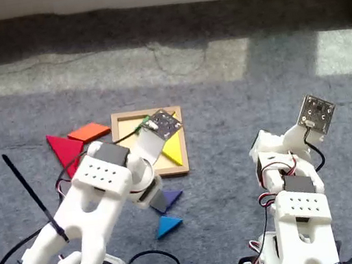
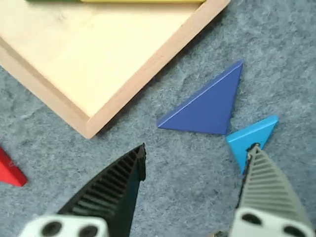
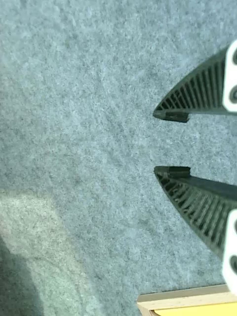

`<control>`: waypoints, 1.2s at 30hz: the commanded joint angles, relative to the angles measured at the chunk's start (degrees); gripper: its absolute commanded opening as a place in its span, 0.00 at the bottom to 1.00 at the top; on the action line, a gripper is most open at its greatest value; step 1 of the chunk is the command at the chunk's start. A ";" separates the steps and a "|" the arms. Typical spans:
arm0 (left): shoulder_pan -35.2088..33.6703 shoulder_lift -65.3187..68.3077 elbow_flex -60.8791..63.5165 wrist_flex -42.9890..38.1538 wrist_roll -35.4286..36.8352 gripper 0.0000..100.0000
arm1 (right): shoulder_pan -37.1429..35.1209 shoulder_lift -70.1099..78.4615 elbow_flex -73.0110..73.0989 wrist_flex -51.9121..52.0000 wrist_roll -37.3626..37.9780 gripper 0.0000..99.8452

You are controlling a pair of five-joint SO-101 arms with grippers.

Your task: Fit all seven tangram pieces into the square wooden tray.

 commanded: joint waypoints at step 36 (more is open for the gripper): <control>0.57 12.79 1.01 -12.84 11.78 0.32 | -0.75 -0.75 -0.13 -0.84 0.70 0.16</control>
